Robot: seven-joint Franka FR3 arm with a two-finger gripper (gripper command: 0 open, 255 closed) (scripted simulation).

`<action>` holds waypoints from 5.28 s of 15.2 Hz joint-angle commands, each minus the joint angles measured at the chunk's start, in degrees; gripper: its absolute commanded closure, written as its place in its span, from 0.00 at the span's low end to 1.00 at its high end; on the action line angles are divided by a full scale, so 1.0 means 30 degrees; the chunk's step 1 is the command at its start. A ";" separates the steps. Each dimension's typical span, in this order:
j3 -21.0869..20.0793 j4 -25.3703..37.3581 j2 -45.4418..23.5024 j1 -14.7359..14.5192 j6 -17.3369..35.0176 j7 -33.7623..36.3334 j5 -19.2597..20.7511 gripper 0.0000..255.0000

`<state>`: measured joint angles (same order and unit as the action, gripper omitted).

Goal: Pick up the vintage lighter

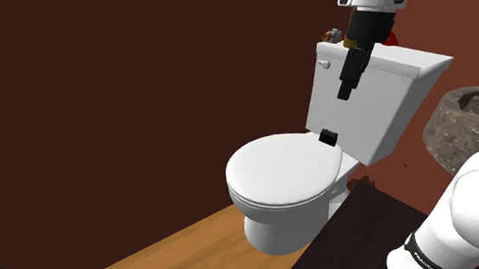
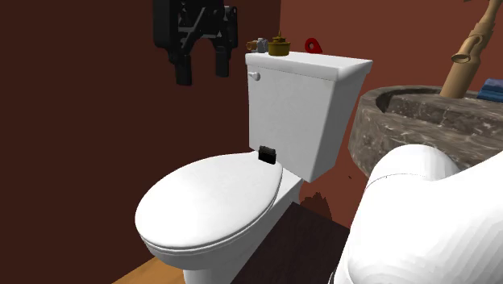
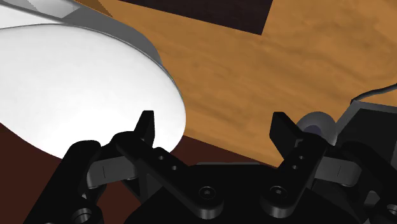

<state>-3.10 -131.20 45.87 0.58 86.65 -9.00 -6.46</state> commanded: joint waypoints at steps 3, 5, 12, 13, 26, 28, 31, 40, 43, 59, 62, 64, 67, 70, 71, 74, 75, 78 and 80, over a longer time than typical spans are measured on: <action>0.0531 -0.0656 -0.0283 0.0244 0.0826 -0.0620 0.0417 0.00; 0.1069 -0.1231 -0.0660 0.0496 0.1677 -0.1225 0.0829 0.00; 0.2986 -0.2575 -0.2727 0.1411 0.4810 -0.3271 0.2144 0.00; 0.3265 -0.2678 -0.3117 0.1534 0.5271 -0.3554 0.2307 0.00; 0.6808 -0.1883 -1.0008 0.2775 1.1023 -0.7428 0.3101 0.00; 0.7306 -0.1411 -1.1312 0.2902 1.1780 -0.8117 0.2890 0.00; 0.7968 -0.0531 -1.3357 0.3120 1.2798 -0.9233 0.2348 0.00; 0.8830 0.3338 -1.9880 0.4550 1.4718 -1.2824 -0.0451 0.00; 0.8702 0.5041 -2.2065 0.5372 1.4949 -1.3829 -0.1389 0.00; 0.7491 1.4191 -3.1370 0.9289 1.4633 -1.5930 -0.3680 0.00; 0.7334 1.4365 -3.1939 0.9407 1.5032 -1.5983 -0.3816 0.00; 0.7298 1.4403 -3.2050 0.9435 1.5108 -1.5989 -0.3835 0.00; 0.7280 1.4630 -3.2222 0.9552 1.5052 -1.6053 -0.3854 1.00; 0.7291 1.4306 -3.2018 0.9452 1.5168 -1.6041 -0.3852 1.00; 0.7263 1.4517 -3.2171 0.9424 1.5112 -1.5948 -0.3854 1.00; 0.7292 1.4404 -3.2049 0.9439 1.5108 -1.5986 -0.3830 1.00; 0.7339 1.4337 -3.1854 0.9404 1.4980 -1.5966 -0.3779 1.00; 0.7481 1.4168 -3.1284 0.9299 1.4580 -1.5904 -0.3628 1.00; 0.7576 1.4079 -3.0915 0.9231 1.4302 -1.5860 -0.3526 1.00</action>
<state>19.19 -89.03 -47.71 28.22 129.91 -56.74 -17.20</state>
